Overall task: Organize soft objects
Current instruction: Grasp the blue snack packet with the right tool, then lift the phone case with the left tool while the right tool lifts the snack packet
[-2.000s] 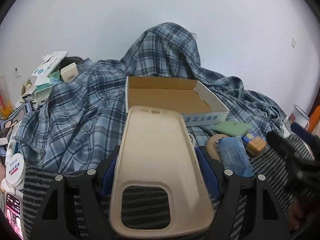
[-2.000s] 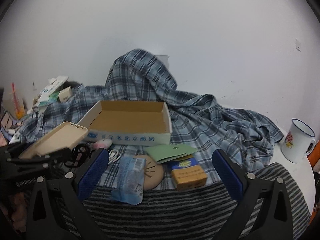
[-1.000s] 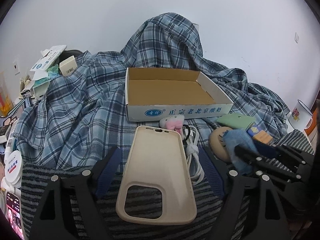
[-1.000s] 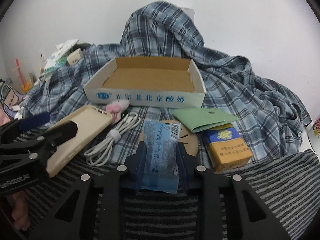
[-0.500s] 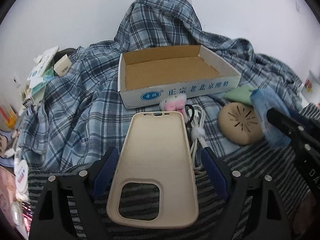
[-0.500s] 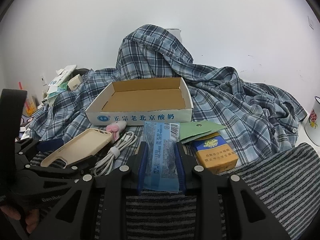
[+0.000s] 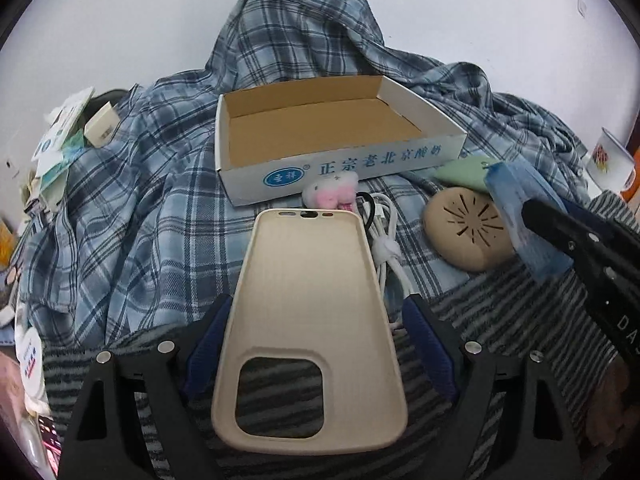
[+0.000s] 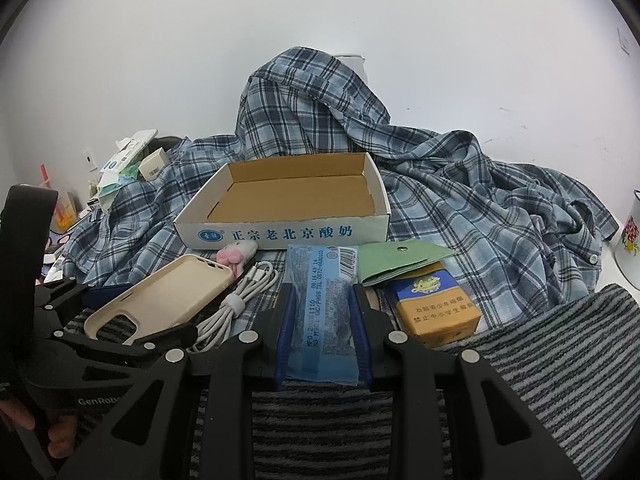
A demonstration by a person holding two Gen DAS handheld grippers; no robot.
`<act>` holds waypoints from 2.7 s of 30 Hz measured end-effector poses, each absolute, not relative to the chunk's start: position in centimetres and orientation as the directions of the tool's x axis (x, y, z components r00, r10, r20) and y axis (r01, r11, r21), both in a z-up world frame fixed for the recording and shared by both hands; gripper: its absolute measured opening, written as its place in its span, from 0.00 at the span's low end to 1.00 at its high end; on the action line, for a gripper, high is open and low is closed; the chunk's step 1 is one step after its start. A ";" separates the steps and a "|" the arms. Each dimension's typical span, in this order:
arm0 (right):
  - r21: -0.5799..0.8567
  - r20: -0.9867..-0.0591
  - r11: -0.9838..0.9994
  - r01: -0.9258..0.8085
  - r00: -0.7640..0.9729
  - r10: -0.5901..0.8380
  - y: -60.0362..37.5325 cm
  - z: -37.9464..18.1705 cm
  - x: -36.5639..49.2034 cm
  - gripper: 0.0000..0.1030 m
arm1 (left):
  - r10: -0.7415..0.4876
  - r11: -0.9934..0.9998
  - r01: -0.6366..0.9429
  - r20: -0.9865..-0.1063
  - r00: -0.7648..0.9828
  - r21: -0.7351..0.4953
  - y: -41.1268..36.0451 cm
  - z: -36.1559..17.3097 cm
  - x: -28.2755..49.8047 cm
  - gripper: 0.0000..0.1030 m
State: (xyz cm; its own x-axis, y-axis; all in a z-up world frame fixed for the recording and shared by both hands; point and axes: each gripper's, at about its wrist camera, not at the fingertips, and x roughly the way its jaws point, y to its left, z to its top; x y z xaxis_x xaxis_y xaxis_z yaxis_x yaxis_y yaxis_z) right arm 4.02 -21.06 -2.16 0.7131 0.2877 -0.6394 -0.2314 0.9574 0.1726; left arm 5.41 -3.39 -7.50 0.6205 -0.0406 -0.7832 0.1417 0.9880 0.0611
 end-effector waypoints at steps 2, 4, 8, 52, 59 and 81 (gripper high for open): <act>0.172 -0.638 0.957 -0.232 0.714 0.287 -21.0 -2.1 4.0 0.25 | -0.041 0.988 0.141 -0.790 0.612 0.058 -3.5 -7.7 5.5 0.84; 0.171 -0.639 0.957 -0.233 0.713 0.287 -21.0 -2.1 4.0 0.25 | -0.053 0.991 0.129 -0.791 0.609 0.033 -3.2 -7.8 5.7 0.84; 0.164 -0.644 0.957 -0.240 0.709 0.288 -20.9 -2.2 4.1 0.25 | -0.083 0.996 0.083 -0.776 0.625 -0.039 -1.6 -7.5 5.5 0.84; 0.206 -0.681 0.950 -0.234 0.663 0.311 -21.8 -2.8 4.3 0.71 | -0.087 0.996 0.077 -0.303 0.949 -0.046 -0.9 1.2 -2.5 0.72; 0.158 -0.752 0.955 -0.251 0.597 0.281 -20.6 -4.4 4.9 0.26 | -0.087 0.996 0.078 -0.292 0.952 -0.041 -1.3 2.1 -2.3 0.72; 0.098 -0.524 0.962 -0.256 0.808 0.268 -18.5 8.4 18.5 0.25 | -0.032 0.998 0.015 -0.291 0.956 -0.060 -2.3 7.4 12.2 0.72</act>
State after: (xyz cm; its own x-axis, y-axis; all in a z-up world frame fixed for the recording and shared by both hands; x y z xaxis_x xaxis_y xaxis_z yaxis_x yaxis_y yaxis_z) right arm 18.50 -18.50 8.37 0.8080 0.2683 -0.5245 -0.2560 0.9617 0.0976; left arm 12.24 -2.32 7.41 0.9561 -0.0320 -0.2912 0.0150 0.9981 -0.0604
